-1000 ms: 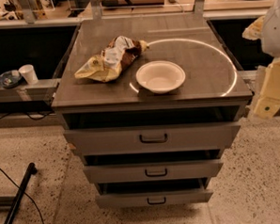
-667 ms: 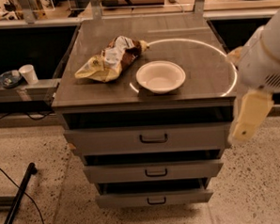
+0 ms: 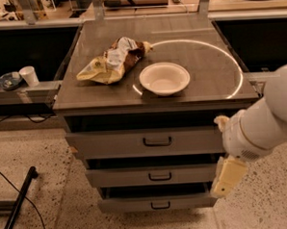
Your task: Open middle drawer
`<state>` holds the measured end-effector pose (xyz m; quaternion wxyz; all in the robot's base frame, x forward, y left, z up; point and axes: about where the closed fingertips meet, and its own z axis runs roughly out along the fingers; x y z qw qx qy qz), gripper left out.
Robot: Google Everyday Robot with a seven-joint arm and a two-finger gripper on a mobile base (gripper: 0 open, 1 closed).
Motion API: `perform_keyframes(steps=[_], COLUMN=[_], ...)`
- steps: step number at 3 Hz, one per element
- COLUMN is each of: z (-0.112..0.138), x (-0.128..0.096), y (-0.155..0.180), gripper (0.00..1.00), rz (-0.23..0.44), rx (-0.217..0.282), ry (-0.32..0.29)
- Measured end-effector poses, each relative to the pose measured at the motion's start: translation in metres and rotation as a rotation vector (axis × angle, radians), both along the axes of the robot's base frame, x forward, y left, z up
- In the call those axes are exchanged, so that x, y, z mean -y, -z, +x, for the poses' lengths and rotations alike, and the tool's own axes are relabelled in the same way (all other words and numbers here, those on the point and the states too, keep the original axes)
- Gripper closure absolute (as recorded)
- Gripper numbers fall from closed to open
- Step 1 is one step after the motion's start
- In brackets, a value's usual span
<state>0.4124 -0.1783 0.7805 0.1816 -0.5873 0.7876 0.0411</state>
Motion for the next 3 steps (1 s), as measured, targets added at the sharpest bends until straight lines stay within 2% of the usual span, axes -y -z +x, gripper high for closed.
perform_keyframes(steps=[1, 2, 3], z=[-0.019, -0.023, -0.023], x=[0.004, 0.006, 0.004], y=[0.044, 0.052, 0.057], gripper=[0.00, 0.00, 0.00], rz=[0.087, 0.107, 0.054], rx=[-0.020, -0.019, -0.023], ry=[0.033, 0.040, 0.030])
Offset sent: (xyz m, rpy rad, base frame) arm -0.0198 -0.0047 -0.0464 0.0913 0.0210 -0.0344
